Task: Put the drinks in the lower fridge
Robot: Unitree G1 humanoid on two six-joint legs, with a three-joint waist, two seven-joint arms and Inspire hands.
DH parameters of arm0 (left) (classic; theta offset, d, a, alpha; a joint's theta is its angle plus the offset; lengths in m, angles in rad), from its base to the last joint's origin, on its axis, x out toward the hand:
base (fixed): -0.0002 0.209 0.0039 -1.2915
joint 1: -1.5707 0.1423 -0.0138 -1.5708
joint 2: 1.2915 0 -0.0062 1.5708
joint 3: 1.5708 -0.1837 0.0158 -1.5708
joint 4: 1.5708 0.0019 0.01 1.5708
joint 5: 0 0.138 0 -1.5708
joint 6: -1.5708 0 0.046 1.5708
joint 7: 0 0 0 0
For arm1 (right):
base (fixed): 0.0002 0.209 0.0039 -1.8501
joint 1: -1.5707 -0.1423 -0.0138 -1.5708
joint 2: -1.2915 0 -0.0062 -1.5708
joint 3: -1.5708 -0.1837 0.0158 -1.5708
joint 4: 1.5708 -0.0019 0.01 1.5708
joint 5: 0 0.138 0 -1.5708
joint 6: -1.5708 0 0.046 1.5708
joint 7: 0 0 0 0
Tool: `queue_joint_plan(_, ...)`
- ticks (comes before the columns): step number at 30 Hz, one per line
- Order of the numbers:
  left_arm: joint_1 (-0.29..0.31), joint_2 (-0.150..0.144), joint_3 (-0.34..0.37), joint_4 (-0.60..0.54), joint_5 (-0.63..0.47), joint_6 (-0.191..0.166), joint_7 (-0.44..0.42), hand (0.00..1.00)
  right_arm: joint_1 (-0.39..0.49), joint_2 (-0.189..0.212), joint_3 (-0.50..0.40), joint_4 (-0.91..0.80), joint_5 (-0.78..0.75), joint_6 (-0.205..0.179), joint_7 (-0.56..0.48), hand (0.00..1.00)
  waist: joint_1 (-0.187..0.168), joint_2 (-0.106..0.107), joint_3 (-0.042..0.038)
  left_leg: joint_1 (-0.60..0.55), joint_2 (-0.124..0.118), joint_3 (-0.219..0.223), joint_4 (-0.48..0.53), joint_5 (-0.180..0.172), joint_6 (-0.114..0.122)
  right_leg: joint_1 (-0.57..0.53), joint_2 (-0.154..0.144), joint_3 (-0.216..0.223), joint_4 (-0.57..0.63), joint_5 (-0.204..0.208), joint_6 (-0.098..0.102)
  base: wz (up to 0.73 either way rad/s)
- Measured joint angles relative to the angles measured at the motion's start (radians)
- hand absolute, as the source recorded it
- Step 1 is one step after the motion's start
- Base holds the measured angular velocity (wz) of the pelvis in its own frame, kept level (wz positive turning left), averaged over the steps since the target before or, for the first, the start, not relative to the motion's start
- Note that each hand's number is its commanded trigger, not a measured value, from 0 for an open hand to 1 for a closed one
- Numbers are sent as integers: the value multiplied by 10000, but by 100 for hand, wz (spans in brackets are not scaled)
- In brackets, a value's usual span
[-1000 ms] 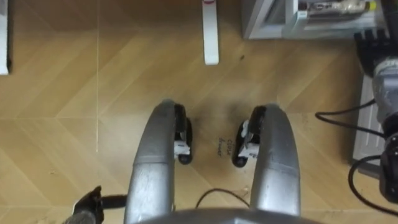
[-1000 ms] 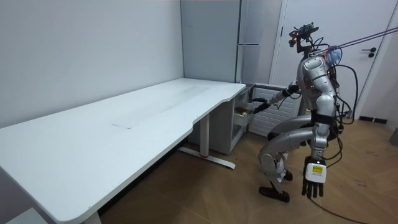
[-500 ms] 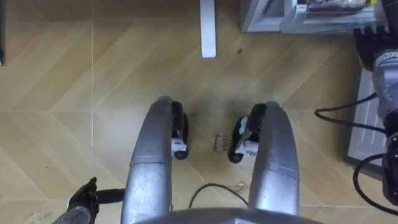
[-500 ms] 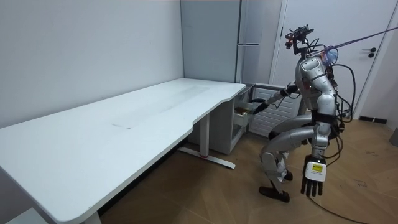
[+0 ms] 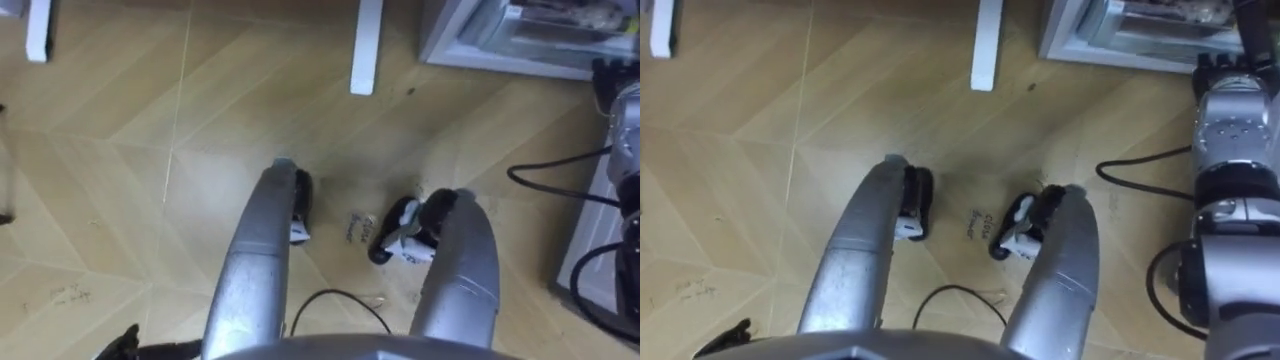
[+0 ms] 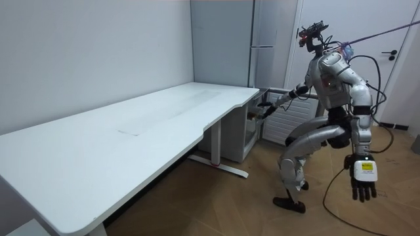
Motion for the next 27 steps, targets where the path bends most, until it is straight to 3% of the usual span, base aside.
queue_joint_plan(5, 137, 108, 118, 245, 1, -221, -35, 0, -398, 4, -13, -7, 140, -197, 0, 0, 145, 44, 6, 361, 25, -124, -196, 18, -157, 408, -64, -245, 21, -255, -258, 13)
queue_joint_plan(7, 201, 121, 187, 300, 96, -389, -50, 0, -487, 176, -7, -830, 189, -406, -100, 0, 165, 90, 1, 469, 69, -131, -210, 39, -193, 530, -60, -287, 54, -318, -350, 0)
queue_joint_plan(10, 206, 141, 295, 442, 107, -543, -75, 0, -482, 685, 213, -1522, 201, -686, -99, 0, 129, 166, 24, 673, 144, -125, -209, 55, -224, 758, -36, -346, 51, -393, -296, -1)
queue_joint_plan(14, 242, 153, 282, 476, 94, -692, -239, 0, -507, 882, 153, -1968, 611, -1136, -394, 0, 366, 223, -3, 679, 141, -153, -264, 66, -251, 768, -69, -398, 33, -424, -326, 0)
queue_joint_plan(19, 336, 156, 247, 704, 102, -709, -454, 0, -506, 1223, 153, -2474, 611, -1814, -646, 0, 463, 330, -8, 567, 137, -358, -365, 206, -380, 842, -281, -836, 6, -475, -439, 7)
queue_joint_plan(24, 339, 155, 207, 1061, 96, -728, -671, 0, -506, 1433, 153, -2626, 612, -1992, -672, 0, 458, 366, -30, 608, 160, -495, -597, 447, -432, 972, -292, -1136, -188, -385, -620, 2)
queue_joint_plan(27, 339, 155, 95, 1061, 92, -797, -692, 0, -505, 1461, 151, -2626, 612, -1996, -703, 0, 459, 438, -35, 711, 154, -535, -678, 554, -485, 1134, -291, -1228, -279, -364, -630, 1)
